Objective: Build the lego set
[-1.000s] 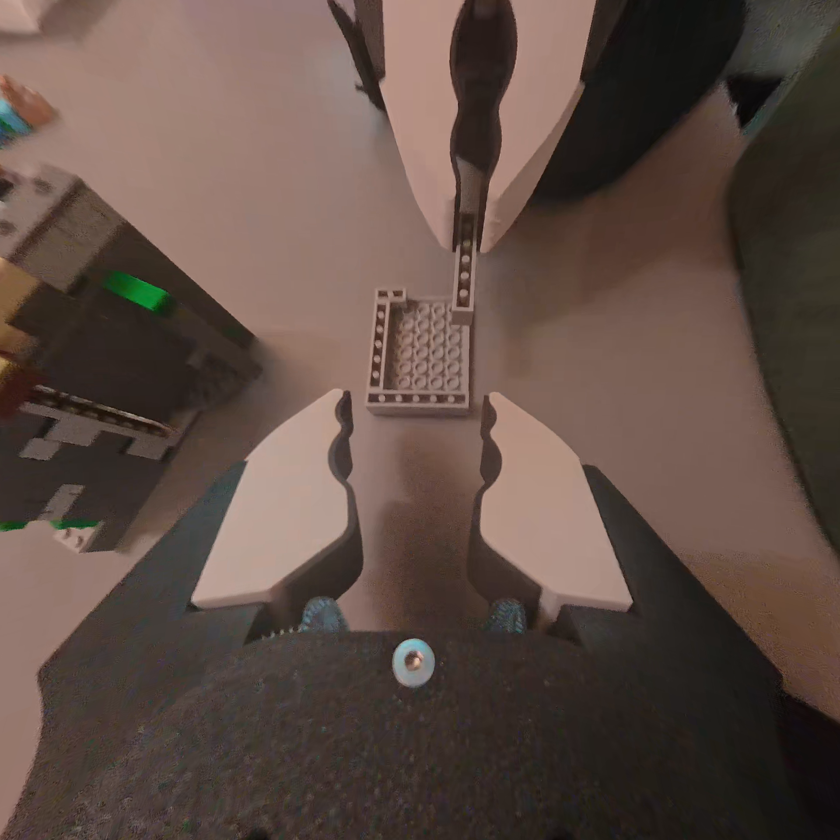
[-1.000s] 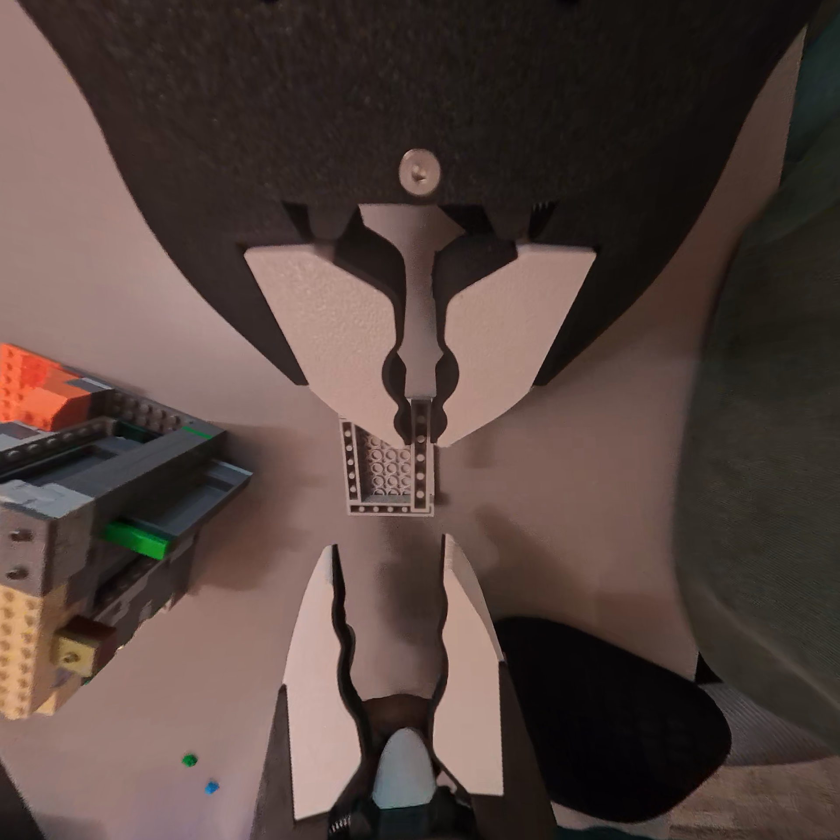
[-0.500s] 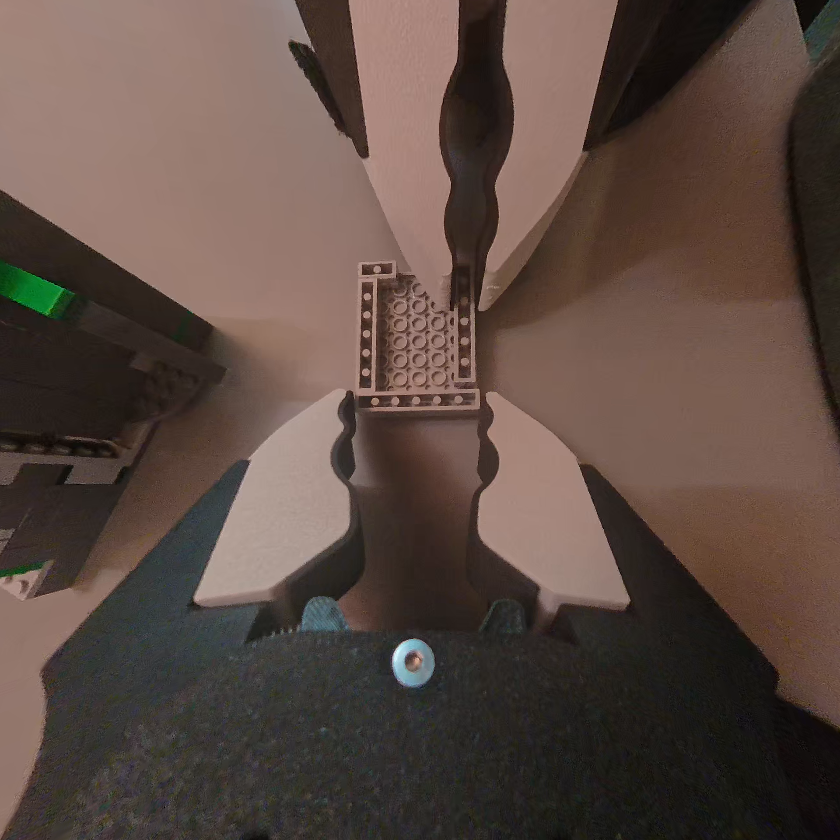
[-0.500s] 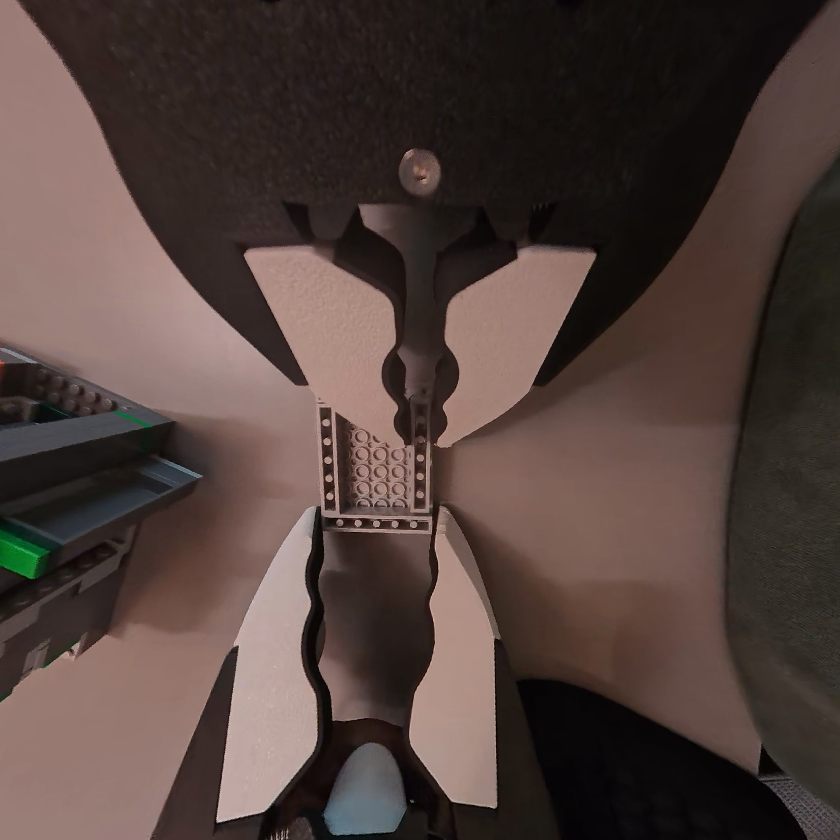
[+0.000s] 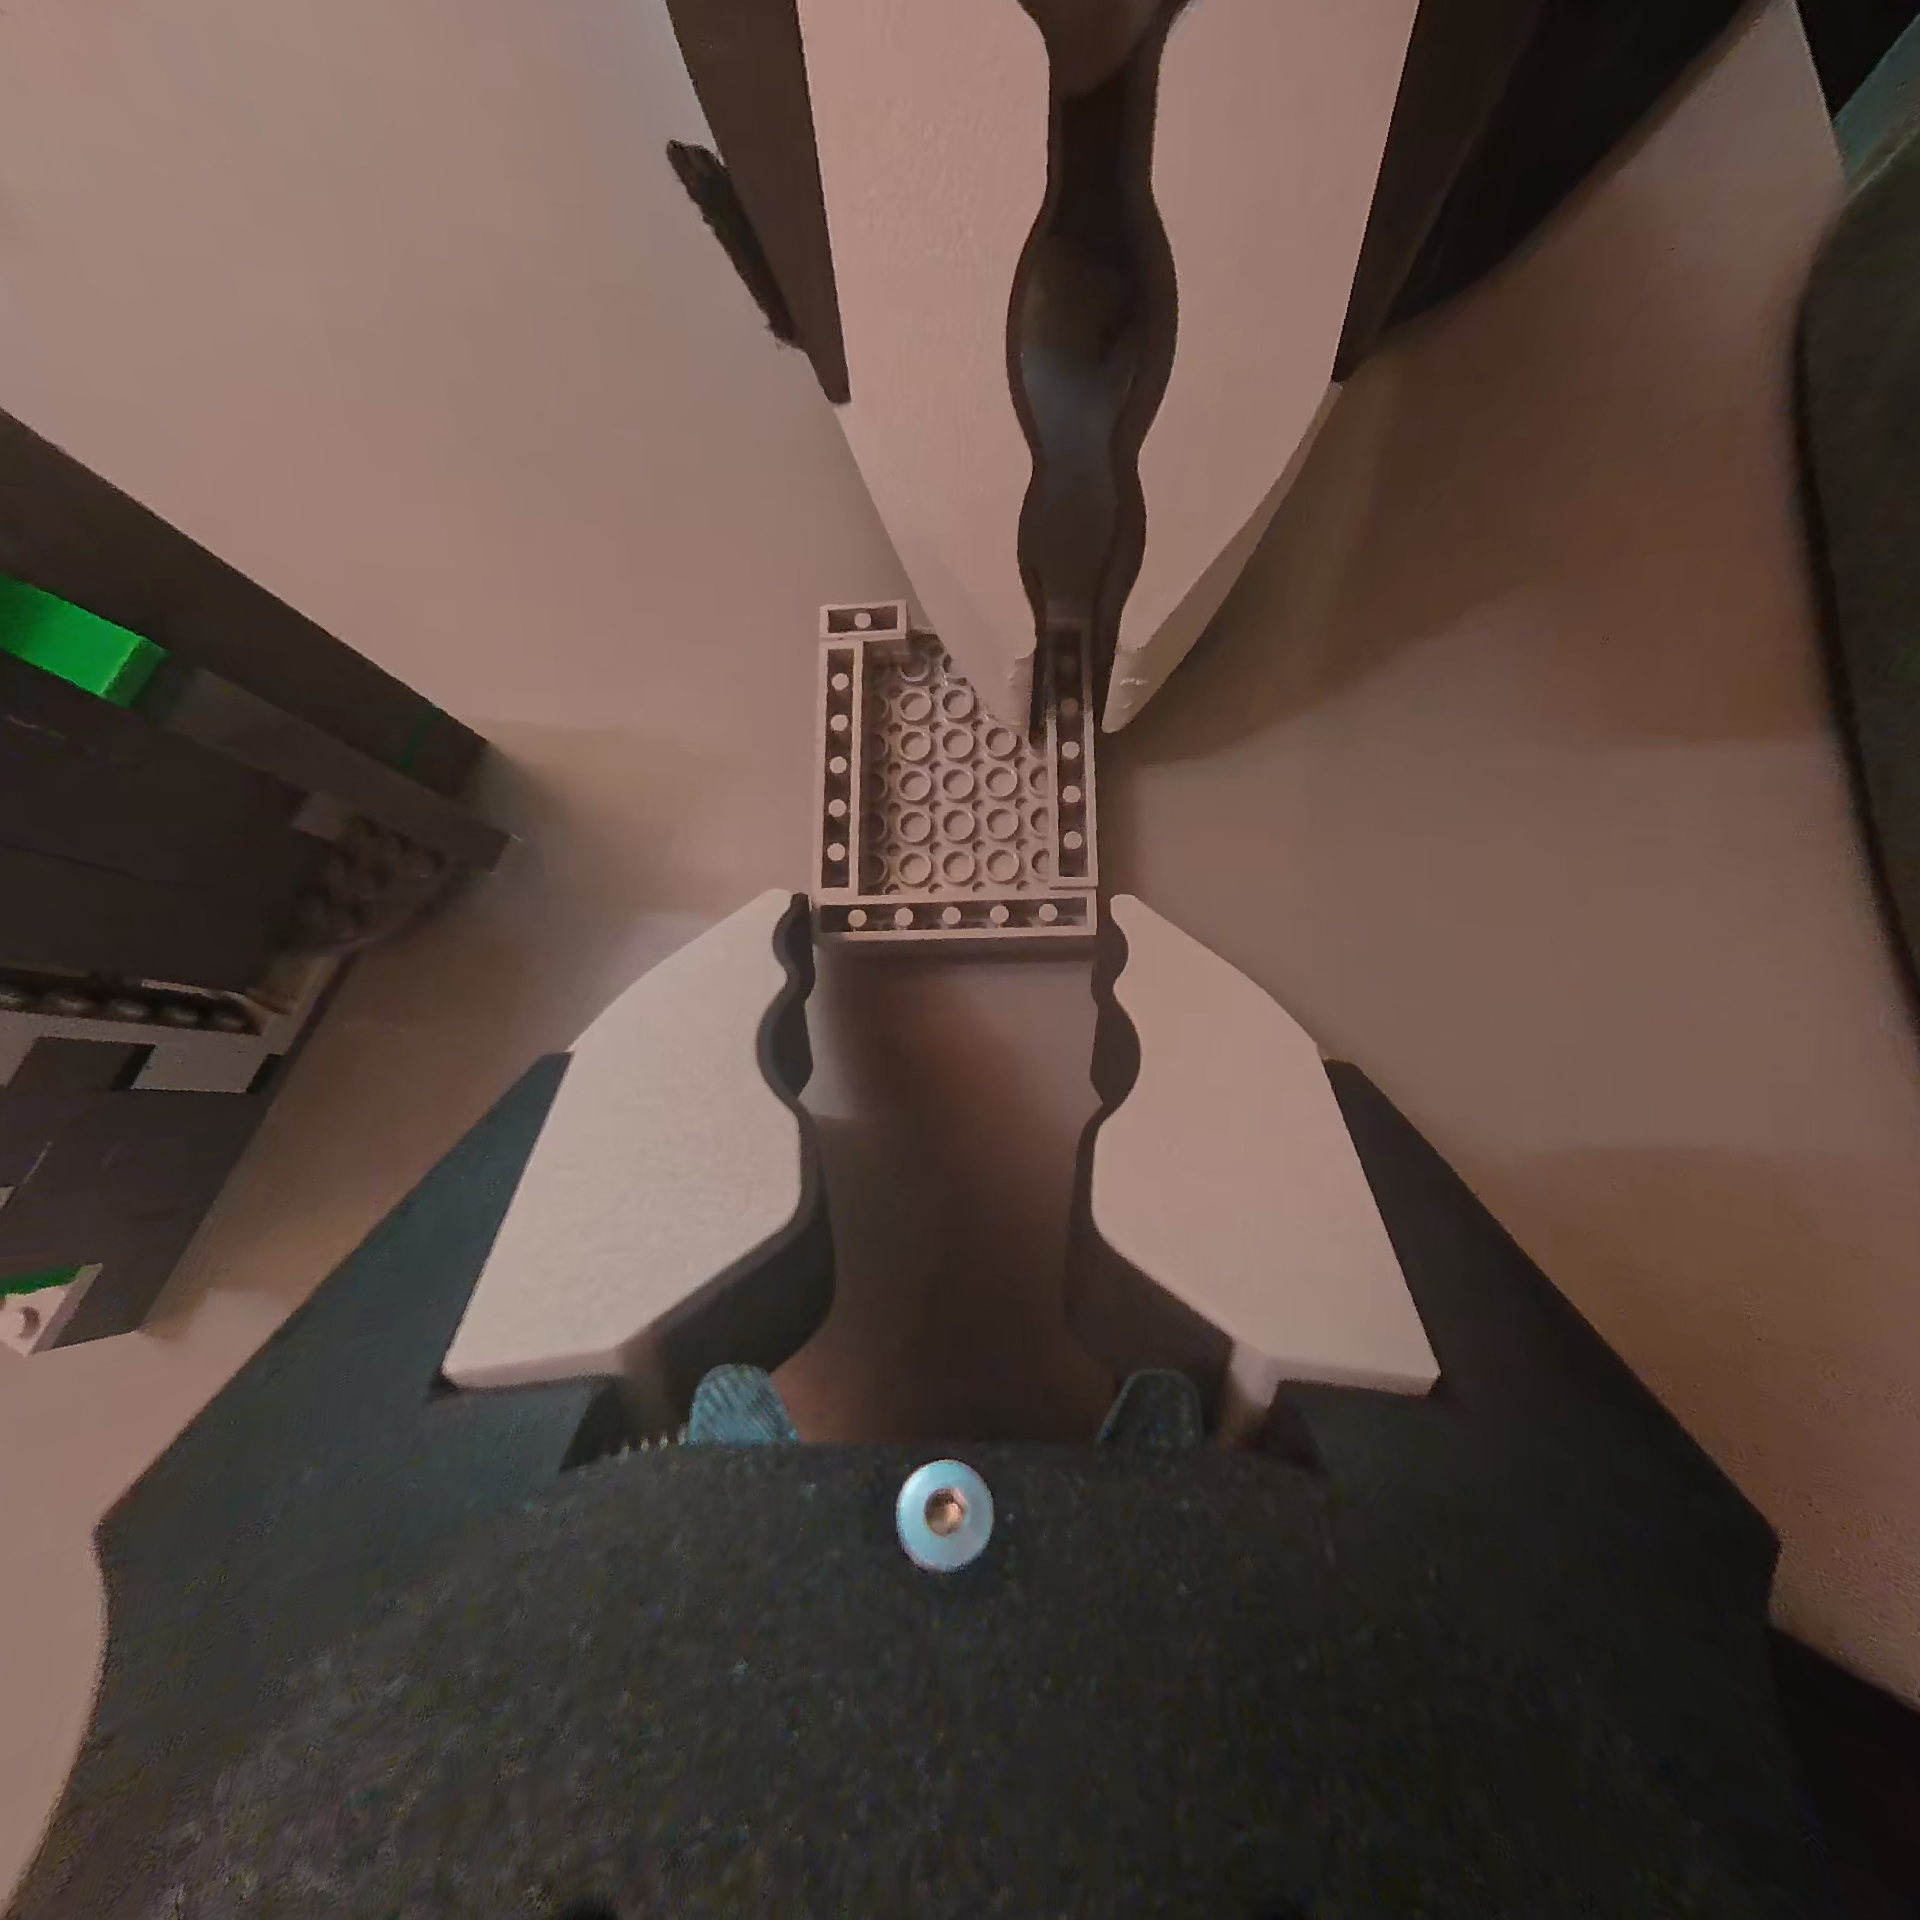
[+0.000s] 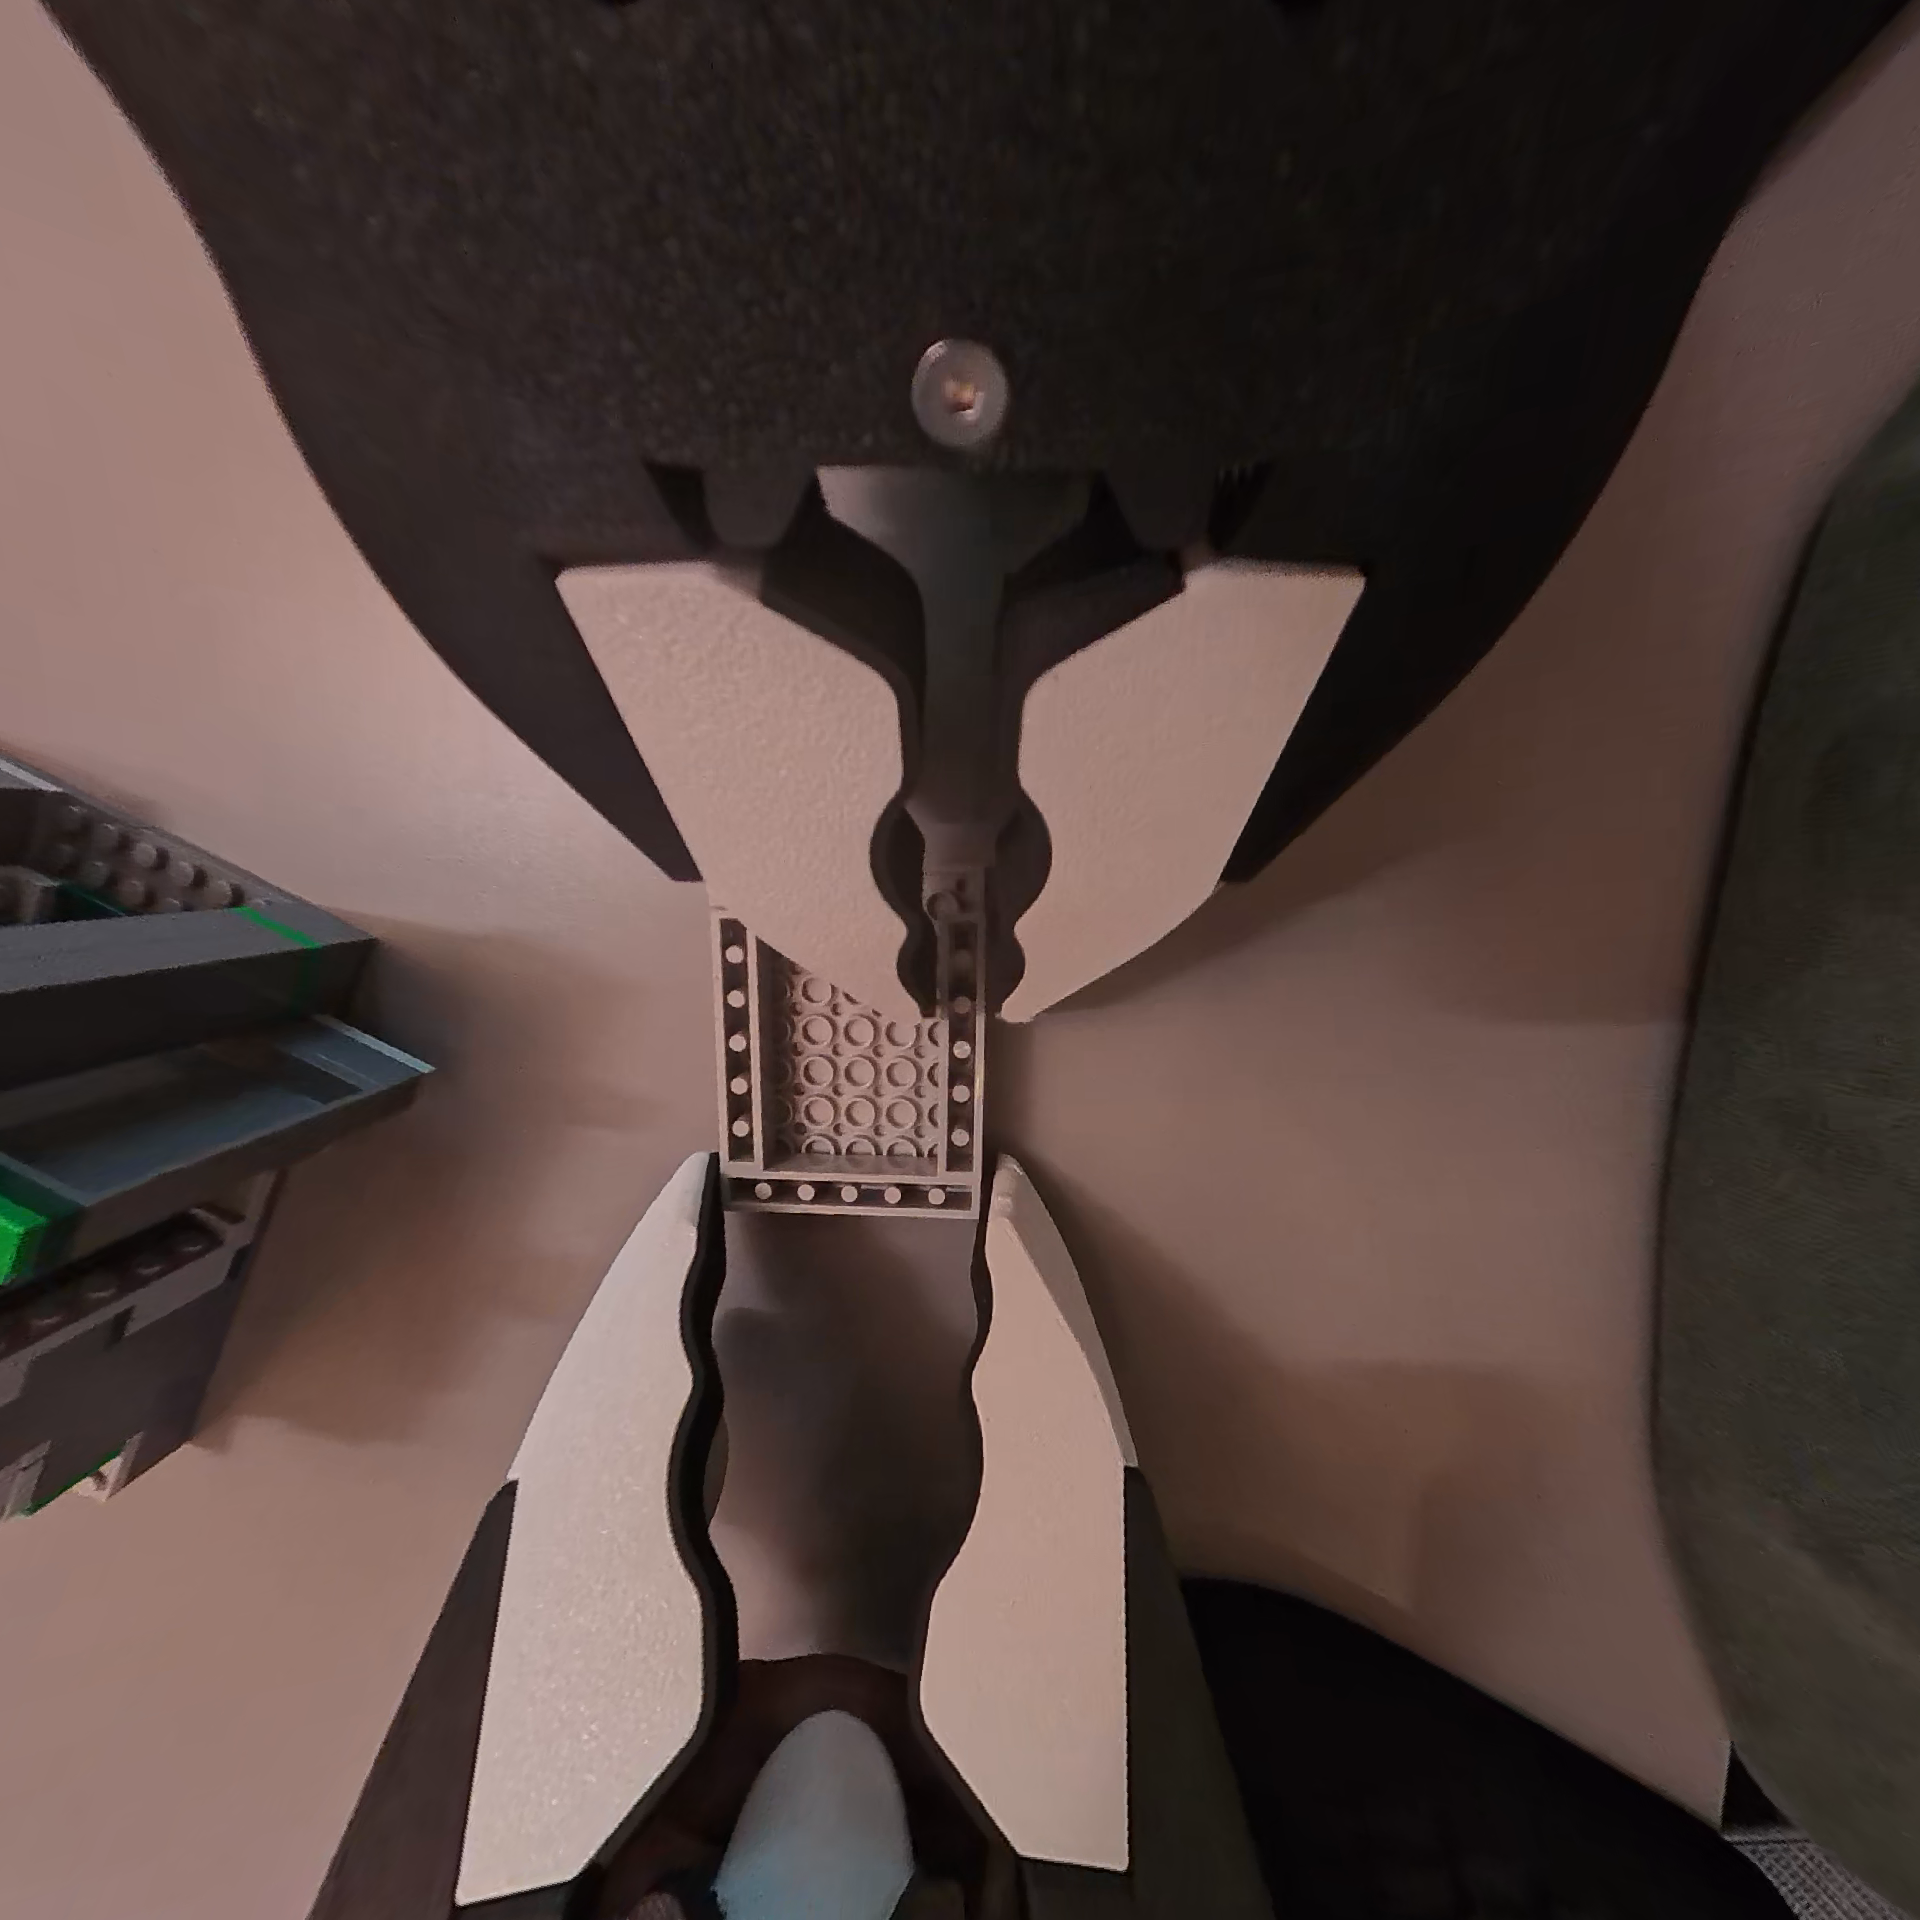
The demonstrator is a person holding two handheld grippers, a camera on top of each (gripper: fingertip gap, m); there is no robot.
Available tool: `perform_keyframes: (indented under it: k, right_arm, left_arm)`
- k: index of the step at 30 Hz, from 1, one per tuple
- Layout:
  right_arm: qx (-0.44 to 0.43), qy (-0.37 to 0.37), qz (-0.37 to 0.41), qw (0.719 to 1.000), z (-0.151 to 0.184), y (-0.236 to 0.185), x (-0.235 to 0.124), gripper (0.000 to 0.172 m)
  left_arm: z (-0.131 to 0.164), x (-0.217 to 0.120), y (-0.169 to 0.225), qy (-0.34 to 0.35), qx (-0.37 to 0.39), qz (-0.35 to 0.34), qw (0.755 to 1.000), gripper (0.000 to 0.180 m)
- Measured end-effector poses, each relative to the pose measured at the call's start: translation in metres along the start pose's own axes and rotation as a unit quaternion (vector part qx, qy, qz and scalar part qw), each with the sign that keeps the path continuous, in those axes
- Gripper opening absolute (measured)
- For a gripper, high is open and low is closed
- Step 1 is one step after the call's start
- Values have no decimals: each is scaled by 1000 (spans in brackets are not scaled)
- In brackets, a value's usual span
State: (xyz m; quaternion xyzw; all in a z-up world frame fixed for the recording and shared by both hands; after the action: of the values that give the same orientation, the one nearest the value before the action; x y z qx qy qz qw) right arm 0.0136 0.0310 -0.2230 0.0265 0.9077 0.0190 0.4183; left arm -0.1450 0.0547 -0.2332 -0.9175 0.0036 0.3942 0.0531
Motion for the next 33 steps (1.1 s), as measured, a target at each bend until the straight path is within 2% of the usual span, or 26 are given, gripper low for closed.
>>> perform_keyframes:
  k: [7, 11, 22, 29, 33]
  right_arm:
    - [-10, -1, -4, 1000, -1, 1, 0, 13]
    - [-22, 22, 1, 1000, -1, -1, -9, 20]
    - [-150, 66, 127, 978, 23, -21, -25, 30]
    - [-179, 92, 173, 964, 16, -27, -26, 28]
    - [-244, 92, 226, 939, 11, -34, -27, 28]
  left_arm:
    - [0, 0, 0, 4, -2, 0, 1000, 51]
    - [2, 0, -2, 11, -8, -2, 1000, 51]
    - [1, -10, -8, 50, -44, 27, 997, 51]
    - [-2, -11, -10, 62, -63, 43, 995, 51]
    - [-7, -16, -12, 73, -86, 55, 992, 51]
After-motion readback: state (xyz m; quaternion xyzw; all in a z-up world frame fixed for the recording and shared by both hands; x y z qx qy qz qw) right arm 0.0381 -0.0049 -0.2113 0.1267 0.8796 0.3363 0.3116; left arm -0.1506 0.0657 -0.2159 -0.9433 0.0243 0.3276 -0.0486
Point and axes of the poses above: each gripper's, where its closed fingertips meet, x out along the fingers, z out of its underside, y = z × x across the jaws, the point moved 10 cm from there along -x, back along the fingers, and after that the axes turned 1 degree about -y, right-handed, at the moved point
